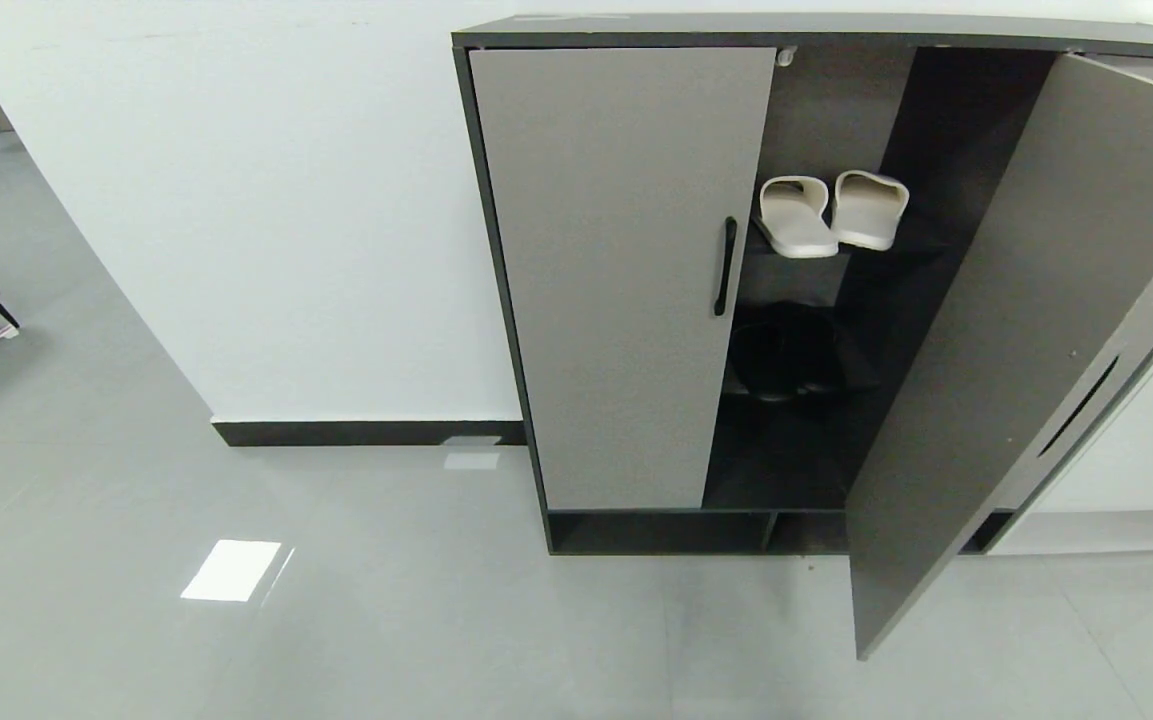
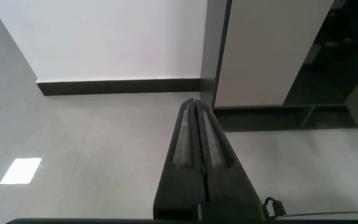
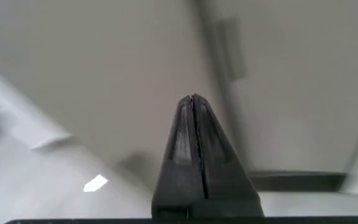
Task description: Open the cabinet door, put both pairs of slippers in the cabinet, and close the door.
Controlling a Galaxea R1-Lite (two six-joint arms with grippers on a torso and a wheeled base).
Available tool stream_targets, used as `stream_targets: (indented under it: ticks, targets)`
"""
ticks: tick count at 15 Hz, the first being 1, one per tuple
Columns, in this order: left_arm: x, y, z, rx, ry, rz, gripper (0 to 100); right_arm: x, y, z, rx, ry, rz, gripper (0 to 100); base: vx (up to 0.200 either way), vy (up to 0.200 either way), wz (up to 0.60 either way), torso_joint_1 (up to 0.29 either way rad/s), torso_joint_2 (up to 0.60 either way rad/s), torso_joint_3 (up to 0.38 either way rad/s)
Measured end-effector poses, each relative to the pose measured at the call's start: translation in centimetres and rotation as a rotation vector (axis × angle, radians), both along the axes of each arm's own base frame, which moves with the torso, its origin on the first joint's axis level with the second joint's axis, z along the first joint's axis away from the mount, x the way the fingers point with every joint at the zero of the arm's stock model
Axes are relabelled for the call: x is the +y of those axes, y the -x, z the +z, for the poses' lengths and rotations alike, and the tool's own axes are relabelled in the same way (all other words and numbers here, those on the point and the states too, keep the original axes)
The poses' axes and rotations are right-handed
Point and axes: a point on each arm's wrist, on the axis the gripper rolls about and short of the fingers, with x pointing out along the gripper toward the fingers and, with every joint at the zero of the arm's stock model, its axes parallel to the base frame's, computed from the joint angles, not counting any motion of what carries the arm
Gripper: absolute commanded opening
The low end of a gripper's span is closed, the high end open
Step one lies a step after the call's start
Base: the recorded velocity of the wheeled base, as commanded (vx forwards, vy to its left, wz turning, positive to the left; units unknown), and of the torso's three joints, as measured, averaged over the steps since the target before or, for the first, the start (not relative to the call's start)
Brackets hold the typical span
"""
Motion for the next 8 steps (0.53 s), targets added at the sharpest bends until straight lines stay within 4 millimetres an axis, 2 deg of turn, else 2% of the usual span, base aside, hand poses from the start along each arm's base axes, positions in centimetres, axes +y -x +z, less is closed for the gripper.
stream_targets:
  ticks: [2, 3, 6, 8]
  targets:
    - [0.0, 0.0, 0.0, 0.000, 0.001, 0.000, 0, 2.0, -2.3, -0.7, 0.019, 0.026, -0.014, 0, 0.000, 0.000, 0.00, 0.000, 0.00, 0.000]
    - [0.0, 0.0, 0.0, 0.000, 0.002, 0.000, 0, 3.8, -3.5, -0.9, 0.023, 0.035, 0.009, 0, 0.000, 0.000, 0.00, 0.000, 0.00, 0.000]
    - [0.0, 0.0, 0.0, 0.000, 0.006, 0.000, 0, 8.7, -6.3, -0.3, 0.002, 0.047, 0.040, 0, 0.000, 0.000, 0.00, 0.000, 0.00, 0.000]
    - [0.0, 0.0, 0.0, 0.000, 0.008, 0.000, 0, 11.0, -7.4, -0.2, -0.004, 0.074, 0.048, 0, 0.000, 0.000, 0.00, 0.000, 0.00, 0.000]
